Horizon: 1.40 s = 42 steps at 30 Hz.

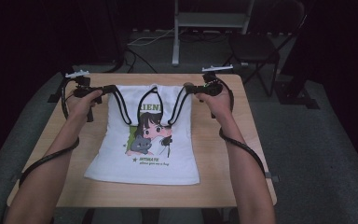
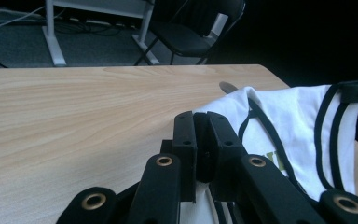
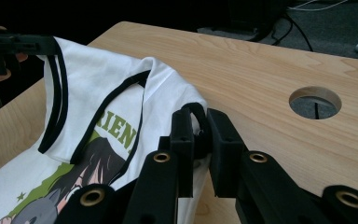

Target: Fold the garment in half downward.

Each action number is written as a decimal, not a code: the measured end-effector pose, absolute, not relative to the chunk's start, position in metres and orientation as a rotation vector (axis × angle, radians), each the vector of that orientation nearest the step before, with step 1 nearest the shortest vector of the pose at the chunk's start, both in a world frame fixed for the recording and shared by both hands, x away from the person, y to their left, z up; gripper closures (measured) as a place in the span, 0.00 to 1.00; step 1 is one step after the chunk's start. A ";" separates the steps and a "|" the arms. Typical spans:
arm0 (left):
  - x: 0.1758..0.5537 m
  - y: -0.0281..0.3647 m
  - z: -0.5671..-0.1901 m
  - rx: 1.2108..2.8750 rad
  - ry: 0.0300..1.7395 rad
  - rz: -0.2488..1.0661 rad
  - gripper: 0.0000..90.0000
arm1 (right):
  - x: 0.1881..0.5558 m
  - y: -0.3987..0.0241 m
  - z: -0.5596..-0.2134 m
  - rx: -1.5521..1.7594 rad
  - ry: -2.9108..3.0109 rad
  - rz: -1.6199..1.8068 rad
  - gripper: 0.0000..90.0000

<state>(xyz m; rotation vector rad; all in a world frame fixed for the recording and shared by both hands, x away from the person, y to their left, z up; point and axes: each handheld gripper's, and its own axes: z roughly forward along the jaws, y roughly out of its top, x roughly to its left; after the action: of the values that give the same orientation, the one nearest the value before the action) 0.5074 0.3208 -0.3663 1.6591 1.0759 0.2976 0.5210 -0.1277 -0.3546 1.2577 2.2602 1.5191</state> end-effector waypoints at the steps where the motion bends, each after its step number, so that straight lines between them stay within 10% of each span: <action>1: 0.507 0.320 -0.365 1.663 1.079 0.306 0.92 | 0.521 -0.128 -0.353 1.259 2.255 1.520 0.91; 42: 0.508 0.322 -0.332 1.669 1.023 0.407 0.93 | 0.521 -0.125 -0.322 1.158 2.249 1.526 0.91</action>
<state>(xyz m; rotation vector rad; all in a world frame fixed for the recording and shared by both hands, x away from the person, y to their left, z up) 0.5079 0.3219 -0.3322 1.6689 1.0226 0.4066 0.5205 -0.1247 -0.3223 1.1584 2.2495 1.5260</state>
